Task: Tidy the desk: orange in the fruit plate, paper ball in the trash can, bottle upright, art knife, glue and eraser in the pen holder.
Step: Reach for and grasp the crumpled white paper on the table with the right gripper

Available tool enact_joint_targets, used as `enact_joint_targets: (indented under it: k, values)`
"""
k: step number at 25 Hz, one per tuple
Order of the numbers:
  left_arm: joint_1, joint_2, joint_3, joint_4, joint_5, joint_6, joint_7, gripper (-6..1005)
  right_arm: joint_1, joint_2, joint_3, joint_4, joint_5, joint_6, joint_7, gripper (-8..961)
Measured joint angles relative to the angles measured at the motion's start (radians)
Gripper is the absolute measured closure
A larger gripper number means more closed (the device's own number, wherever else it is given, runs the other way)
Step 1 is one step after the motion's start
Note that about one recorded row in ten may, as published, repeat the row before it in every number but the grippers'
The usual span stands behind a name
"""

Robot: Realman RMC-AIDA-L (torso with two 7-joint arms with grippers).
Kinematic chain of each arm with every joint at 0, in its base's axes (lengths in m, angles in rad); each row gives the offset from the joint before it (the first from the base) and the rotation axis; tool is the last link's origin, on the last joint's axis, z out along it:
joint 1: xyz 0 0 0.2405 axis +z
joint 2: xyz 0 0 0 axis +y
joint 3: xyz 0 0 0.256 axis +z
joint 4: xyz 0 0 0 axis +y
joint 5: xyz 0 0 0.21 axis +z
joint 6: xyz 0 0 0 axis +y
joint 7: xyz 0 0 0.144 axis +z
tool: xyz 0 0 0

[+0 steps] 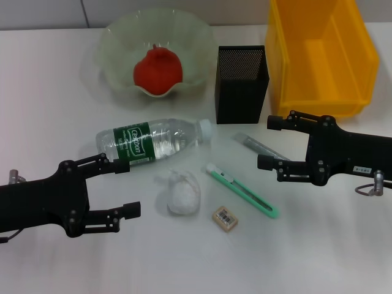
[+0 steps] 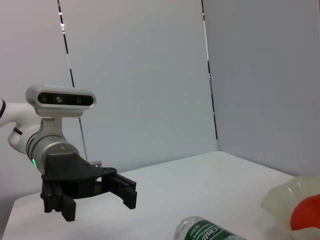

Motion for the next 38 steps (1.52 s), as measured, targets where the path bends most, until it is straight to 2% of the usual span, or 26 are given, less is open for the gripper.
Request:
enact_joint_targets:
  k: [5, 9, 10, 11, 14, 16, 17, 21, 25, 31, 38]
  values:
    - [-0.001, 0.001, 0.002, 0.0, 0.001, -0.004, -0.003, 142, 0.004, -0.003, -0.003, -0.016, 0.0, -0.005, 0.048, 140]
    - [-0.001, 0.002, 0.0, 0.001, 0.007, -0.004, -0.007, 142, 0.035, -0.019, -0.008, -0.139, -0.047, -0.061, 0.267, 140]
    - [-0.001, 0.002, 0.0, 0.001, 0.007, -0.004, -0.007, 142, 0.035, -0.019, -0.008, -0.139, -0.047, -0.061, 0.267, 140]
    - [-0.001, 0.002, -0.006, 0.002, 0.024, -0.005, -0.009, 142, 0.059, -0.022, -0.008, -0.214, -0.102, -0.09, 0.368, 140]
    - [-0.004, 0.003, -0.01, 0.002, 0.042, -0.008, -0.01, 142, 0.087, -0.025, -0.007, -0.275, -0.15, -0.116, 0.444, 147]
    - [-0.007, 0.002, -0.01, 0.001, 0.049, -0.01, -0.011, 142, 0.136, -0.036, -0.005, -0.338, -0.216, -0.153, 0.541, 151]
    - [-0.007, 0.002, -0.01, 0.001, 0.049, -0.01, -0.011, 142, 0.136, -0.036, -0.005, -0.338, -0.216, -0.153, 0.541, 152]
    - [-0.007, -0.002, -0.009, 0.003, 0.05, -0.01, -0.012, 143, 0.235, -0.048, -0.008, -0.406, -0.353, -0.21, 0.653, 157]
    - [-0.007, -0.002, -0.009, 0.002, 0.05, -0.01, -0.012, 143, 0.283, -0.042, -0.02, -0.447, -0.426, -0.235, 0.686, 162]
    - [-0.002, 0.002, -0.018, 0.003, 0.05, -0.015, -0.013, 143, 0.345, -0.035, -0.109, -0.489, -0.499, -0.241, 0.736, 169]
    - [0.004, 0.003, -0.025, 0.0, 0.05, -0.015, -0.013, 143, 0.373, -0.004, -0.134, -0.525, -0.562, -0.23, 0.744, 178]
